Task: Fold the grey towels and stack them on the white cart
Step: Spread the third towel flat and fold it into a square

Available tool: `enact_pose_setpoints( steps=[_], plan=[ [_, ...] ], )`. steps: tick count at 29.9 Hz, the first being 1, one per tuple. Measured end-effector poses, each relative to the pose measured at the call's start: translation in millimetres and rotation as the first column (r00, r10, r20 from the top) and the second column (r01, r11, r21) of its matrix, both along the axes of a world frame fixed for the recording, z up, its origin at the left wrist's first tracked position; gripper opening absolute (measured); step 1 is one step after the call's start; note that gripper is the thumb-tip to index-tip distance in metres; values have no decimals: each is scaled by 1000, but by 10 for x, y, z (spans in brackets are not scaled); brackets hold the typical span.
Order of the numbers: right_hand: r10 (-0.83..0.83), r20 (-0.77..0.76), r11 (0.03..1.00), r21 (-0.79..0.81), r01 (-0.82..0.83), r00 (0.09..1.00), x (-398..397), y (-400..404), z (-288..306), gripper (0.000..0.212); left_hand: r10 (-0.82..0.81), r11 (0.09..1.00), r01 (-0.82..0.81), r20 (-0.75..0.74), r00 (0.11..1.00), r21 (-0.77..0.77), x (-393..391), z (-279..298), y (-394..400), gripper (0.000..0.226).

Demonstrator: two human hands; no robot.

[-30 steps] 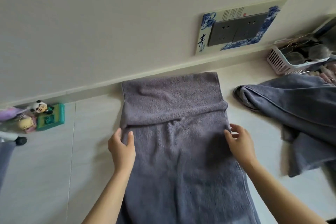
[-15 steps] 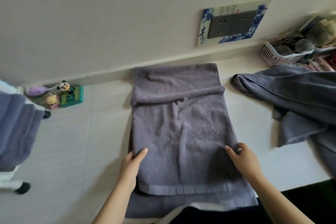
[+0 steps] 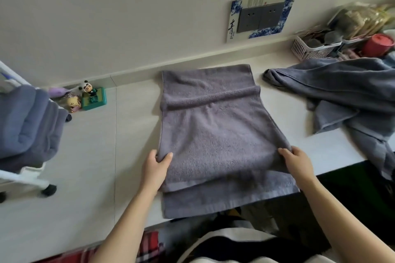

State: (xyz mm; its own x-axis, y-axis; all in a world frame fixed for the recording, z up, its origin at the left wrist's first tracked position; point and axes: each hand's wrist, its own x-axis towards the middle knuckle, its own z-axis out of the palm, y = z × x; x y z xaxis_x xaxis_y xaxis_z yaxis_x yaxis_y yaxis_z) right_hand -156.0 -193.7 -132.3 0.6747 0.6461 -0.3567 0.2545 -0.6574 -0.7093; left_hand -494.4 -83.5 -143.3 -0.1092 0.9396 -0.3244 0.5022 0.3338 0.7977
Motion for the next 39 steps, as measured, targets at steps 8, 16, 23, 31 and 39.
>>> enact_pose_setpoints(
  steps=[8,16,23,31,39],
  plan=[
    [122,166,983,-156,-96,979,-122,-326,-269,38,-272,932,218,-160,949,-290,-188,-212,-471,32],
    [105,182,992,-95,-89,978,-48,-394,-261,39,-337,931,310,-128,933,-193,-196,-130,-610,15],
    [26,86,998,-55,-22,996,-24,-414,-274,34,-351,928,326,-128,928,-181,-214,-115,-539,15],
    [126,266,991,-85,-107,956,-109,-396,-308,33,-380,917,398,-369,848,-30,-152,-256,-590,33],
    [53,382,985,-169,13,923,-212,-500,-396,47,-162,962,249,-511,844,107,-106,-329,-771,41]
  ],
)
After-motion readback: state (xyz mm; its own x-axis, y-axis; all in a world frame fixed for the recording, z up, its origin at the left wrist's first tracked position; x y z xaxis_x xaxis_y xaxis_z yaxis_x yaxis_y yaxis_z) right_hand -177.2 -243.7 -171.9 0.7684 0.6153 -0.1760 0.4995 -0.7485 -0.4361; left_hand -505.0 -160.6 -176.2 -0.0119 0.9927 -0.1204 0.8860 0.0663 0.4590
